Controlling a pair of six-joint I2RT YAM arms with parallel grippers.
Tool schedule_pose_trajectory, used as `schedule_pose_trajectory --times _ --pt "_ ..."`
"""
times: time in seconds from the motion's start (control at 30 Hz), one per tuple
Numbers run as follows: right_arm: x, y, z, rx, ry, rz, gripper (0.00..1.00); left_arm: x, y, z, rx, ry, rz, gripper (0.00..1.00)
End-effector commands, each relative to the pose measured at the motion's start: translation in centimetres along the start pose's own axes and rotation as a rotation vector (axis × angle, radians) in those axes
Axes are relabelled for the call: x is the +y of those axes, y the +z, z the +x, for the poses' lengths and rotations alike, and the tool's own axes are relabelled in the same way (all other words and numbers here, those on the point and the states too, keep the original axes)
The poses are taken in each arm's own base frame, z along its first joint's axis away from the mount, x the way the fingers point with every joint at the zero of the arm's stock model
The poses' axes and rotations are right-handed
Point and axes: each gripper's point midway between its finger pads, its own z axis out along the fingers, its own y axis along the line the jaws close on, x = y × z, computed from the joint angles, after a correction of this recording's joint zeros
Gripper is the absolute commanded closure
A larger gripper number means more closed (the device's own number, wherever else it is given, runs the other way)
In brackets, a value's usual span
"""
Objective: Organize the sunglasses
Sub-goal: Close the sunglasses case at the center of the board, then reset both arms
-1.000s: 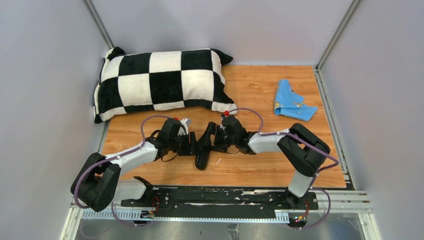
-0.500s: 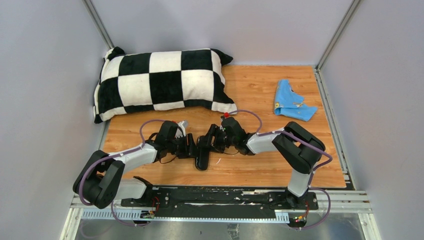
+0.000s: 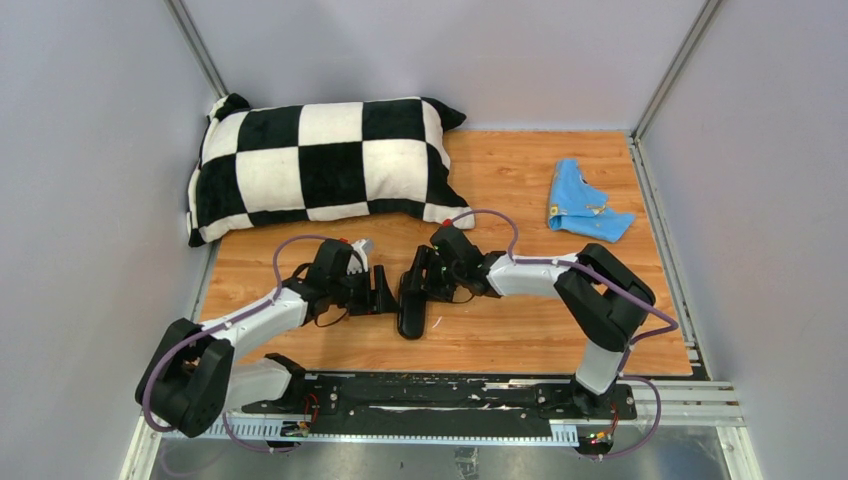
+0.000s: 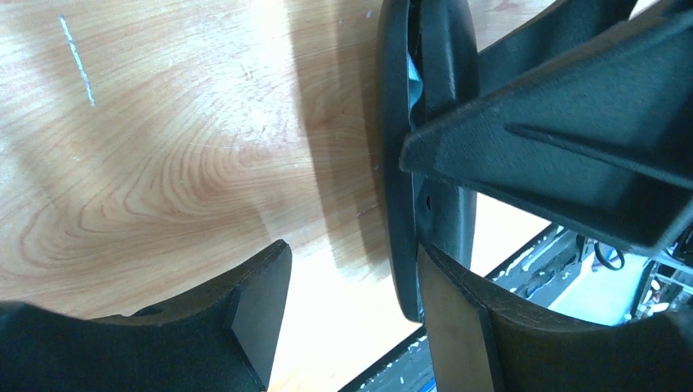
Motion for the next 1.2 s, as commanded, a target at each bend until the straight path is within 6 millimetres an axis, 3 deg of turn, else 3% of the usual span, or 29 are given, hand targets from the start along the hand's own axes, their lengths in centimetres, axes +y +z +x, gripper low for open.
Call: schedule_pose_trajectory --times 0.0,0.2,0.23,0.33,0.4,0.47,0.57,0.67,0.8,1.0,1.07,1.17 --pt "-6.7 -1.1 1.1 0.015 -0.059 0.297 0.65 -0.7 -1.0 -0.5 -0.013 0.032 0.006 0.36" --pt "-7.7 -1.9 0.7 -0.008 -0.094 0.349 0.63 -1.2 -2.2 -0.5 -0.035 0.041 0.013 0.36" --pt "-7.7 -2.2 0.5 -0.017 -0.103 0.350 0.58 -1.3 -2.6 -0.4 -0.034 0.047 0.012 0.36" --pt "-6.9 -3.3 -0.6 -0.068 -0.157 0.348 0.18 -1.8 -3.5 -0.5 -0.053 0.070 0.023 0.36" --pt "-6.1 -4.7 -1.7 -0.109 -0.195 0.354 0.06 -2.4 -3.8 -0.7 -0.072 0.068 0.050 0.36" --pt "-5.3 -6.6 -2.7 -0.147 -0.233 0.365 0.00 -2.9 -4.0 -1.1 -0.087 0.059 0.068 0.36" --pt "-5.9 -10.4 -4.2 -0.207 -0.275 0.442 0.00 -3.7 -3.9 -1.8 -0.113 0.044 0.098 0.36" --pt "-8.3 -15.0 -5.6 -0.281 -0.284 0.551 0.00 -4.4 -3.9 -2.6 -0.146 0.028 0.130 0.36" --pt "-10.5 -22.9 -7.6 -0.484 -0.304 0.697 0.00 -5.4 -4.6 -3.9 -0.177 0.052 0.142 0.35" --pt "-10.8 -33.4 -9.0 -0.810 -0.235 0.754 0.00 -8.0 -9.4 -9.3 -0.332 0.188 0.055 0.35" --pt "-11.0 -36.0 -9.0 -0.907 -0.187 0.742 0.00 -9.1 -11.5 -11.3 -0.422 0.238 0.039 0.35" --pt "-11.5 -38.1 -9.0 -1.005 -0.144 0.726 0.00 -10.4 -14.2 -13.6 -0.547 0.268 0.024 0.35"
